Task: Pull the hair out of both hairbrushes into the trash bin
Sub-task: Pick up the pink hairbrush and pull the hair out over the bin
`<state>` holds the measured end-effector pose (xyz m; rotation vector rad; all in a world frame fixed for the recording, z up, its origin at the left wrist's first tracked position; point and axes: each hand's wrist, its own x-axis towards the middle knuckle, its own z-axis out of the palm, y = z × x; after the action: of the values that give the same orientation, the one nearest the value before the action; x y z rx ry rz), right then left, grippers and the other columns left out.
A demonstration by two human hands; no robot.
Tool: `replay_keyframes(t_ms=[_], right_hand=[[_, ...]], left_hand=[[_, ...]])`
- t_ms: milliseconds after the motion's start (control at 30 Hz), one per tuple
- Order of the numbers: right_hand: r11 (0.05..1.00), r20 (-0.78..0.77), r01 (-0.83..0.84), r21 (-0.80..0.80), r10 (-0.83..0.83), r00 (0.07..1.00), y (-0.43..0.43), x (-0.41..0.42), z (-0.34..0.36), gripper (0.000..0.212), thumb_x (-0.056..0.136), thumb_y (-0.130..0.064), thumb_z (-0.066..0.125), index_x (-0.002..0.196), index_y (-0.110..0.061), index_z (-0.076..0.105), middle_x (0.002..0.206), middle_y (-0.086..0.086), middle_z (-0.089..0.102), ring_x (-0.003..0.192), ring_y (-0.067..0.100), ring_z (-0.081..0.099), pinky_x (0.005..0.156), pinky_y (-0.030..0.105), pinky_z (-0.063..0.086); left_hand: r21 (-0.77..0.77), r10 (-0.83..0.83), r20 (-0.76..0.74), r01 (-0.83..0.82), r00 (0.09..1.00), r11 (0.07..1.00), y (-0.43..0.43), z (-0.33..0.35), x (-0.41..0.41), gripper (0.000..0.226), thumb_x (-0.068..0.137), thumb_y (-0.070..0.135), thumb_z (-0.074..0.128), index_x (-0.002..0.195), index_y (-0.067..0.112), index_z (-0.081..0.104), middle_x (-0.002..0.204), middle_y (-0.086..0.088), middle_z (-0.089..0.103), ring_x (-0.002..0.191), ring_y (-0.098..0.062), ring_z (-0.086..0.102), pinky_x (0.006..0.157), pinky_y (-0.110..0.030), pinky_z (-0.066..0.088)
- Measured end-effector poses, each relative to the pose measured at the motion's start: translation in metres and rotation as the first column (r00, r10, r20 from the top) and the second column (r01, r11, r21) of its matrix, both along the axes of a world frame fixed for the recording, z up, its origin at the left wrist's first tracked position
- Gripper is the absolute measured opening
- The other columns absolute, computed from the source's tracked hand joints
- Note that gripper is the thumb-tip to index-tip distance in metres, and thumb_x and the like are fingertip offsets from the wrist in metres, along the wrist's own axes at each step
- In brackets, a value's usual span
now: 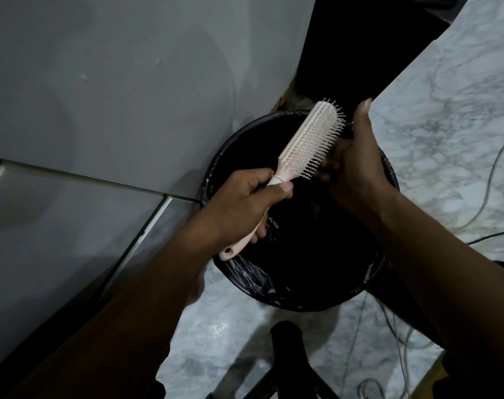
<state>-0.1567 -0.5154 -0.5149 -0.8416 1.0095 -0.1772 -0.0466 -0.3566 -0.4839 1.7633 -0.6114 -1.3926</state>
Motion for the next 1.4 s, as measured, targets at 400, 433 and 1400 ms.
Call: replay_keyframes(t_ms=[400, 433, 1400], right_hand=[[0.987, -0.186, 0.077, -0.142, -0.103, 0.977, -0.001, 0.002, -0.011, 0.026, 0.091, -0.033, 0.059, 0.070, -0.024, 0.048, 0.052, -0.005, 0.039, 0.042, 0.012, 0.033, 0.047, 0.030, 0.021], [0.982, -0.166, 0.052, -0.184, -0.084, 0.983, -0.001, 0.003, -0.011, 0.013, 0.086, -0.027, 0.061, 0.076, -0.023, 0.053, 0.059, -0.005, 0.049, 0.048, 0.013, 0.044, 0.048, 0.031, 0.030], [0.989, -0.046, -0.144, -0.040, 0.142, 0.989, 0.010, 0.006, 0.003, 0.028, 0.080, -0.013, 0.032, 0.052, -0.015, 0.030, 0.050, 0.003, 0.022, 0.051, 0.018, 0.014, 0.057, 0.041, 0.006]], left_hand=[[0.005, 0.126, 0.011, -0.126, 0.992, 0.992, -0.001, -0.004, 0.006, 0.020, 0.103, 0.025, 0.057, 0.089, 0.014, 0.067, 0.057, -0.014, 0.048, 0.036, -0.016, 0.049, 0.038, -0.023, 0.041], [0.009, 0.105, -0.005, -0.105, 0.994, 0.994, -0.001, -0.003, 0.006, 0.020, 0.103, 0.025, 0.057, 0.090, 0.015, 0.068, 0.055, -0.013, 0.049, 0.037, -0.017, 0.049, 0.038, -0.023, 0.041], [0.022, 0.166, 0.139, -0.171, 0.976, 0.985, -0.003, -0.007, 0.007, 0.021, 0.102, 0.026, 0.058, 0.085, 0.017, 0.064, 0.038, 0.007, 0.046, 0.033, -0.010, 0.050, 0.036, -0.022, 0.041]])
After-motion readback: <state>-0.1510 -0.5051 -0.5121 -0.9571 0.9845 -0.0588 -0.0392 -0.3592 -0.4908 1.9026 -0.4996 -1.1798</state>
